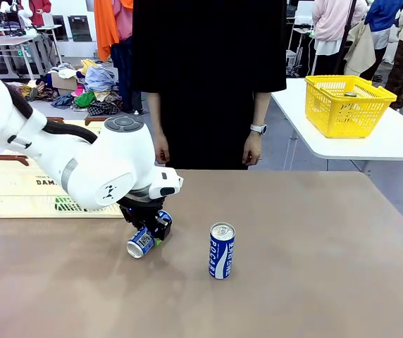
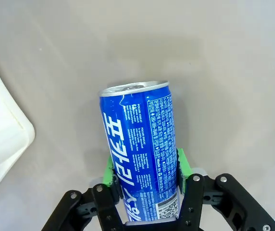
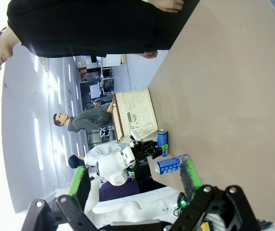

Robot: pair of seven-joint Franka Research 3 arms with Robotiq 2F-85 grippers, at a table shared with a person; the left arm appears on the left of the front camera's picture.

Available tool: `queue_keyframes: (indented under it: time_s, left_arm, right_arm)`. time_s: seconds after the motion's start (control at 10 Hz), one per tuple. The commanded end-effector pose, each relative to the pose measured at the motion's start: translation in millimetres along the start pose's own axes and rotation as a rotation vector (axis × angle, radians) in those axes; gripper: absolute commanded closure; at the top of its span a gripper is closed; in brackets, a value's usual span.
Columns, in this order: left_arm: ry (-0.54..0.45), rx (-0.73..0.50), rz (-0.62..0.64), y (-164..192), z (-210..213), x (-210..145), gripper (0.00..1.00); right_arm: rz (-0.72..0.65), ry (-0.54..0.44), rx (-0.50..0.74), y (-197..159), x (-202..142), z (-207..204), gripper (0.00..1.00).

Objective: Place the drinks into the Shopping basket.
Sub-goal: Pick up one drink and place it into the Shopping basket.

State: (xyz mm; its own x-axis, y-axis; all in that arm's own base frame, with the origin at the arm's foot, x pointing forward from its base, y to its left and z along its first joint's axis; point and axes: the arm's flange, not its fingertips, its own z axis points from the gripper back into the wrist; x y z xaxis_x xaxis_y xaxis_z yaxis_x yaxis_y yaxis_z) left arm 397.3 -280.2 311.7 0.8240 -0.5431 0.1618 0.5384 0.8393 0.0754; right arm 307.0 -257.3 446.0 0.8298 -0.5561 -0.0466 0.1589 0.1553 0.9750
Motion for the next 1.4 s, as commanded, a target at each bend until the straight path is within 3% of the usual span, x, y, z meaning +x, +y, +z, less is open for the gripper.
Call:
queue_keyframes:
  time_s: [0.0, 0.1, 0.4, 0.5, 0.6, 0.7, 0.9, 1.0, 1.2, 1.3]
  left_arm:
    - [-0.007, 0.008, 0.026, 2, -1, -1, 1.00]
    - [-0.020, -0.022, 0.032, 8, 14, -3, 1.00]
    - [-0.188, -0.074, 0.078, 63, 174, 7, 1.00]
    - [-0.199, -0.136, 0.069, 81, 228, 15, 1.00]
    - [-0.234, -0.129, 0.142, 111, 277, 23, 1.00]
    - [-0.237, -0.235, 0.139, 149, 304, 30, 1.00]
    - [-0.311, -0.245, 0.341, 227, 310, 30, 1.00]
    - [-0.337, -0.166, 0.483, 265, 295, 26, 1.00]
    - [-0.280, 0.004, 0.681, 337, 246, 9, 1.00]
    - [-0.274, -0.010, 0.731, 358, 230, -2, 1.00]
  right_arm:
    - [0.008, -0.004, 0.002, 1, -2, 0, 0.00]
    - [0.008, -0.004, 0.002, 1, -2, 0, 0.00]
    - [0.008, -0.004, 0.002, 1, -2, 0, 0.00]
    - [0.008, -0.004, 0.002, 1, -2, 0, 0.00]
    - [0.008, -0.004, 0.002, 1, -2, 0, 0.00]
    - [0.008, -0.004, 0.002, 1, -2, 0, 0.00]
    - [0.008, -0.004, 0.002, 1, -2, 0, 0.00]
    - [0.008, -0.004, 0.002, 1, -2, 0, 0.00]
    - [0.008, -0.004, 0.002, 1, -2, 0, 0.00]
    - [0.008, -0.004, 0.002, 1, -2, 0, 0.00]
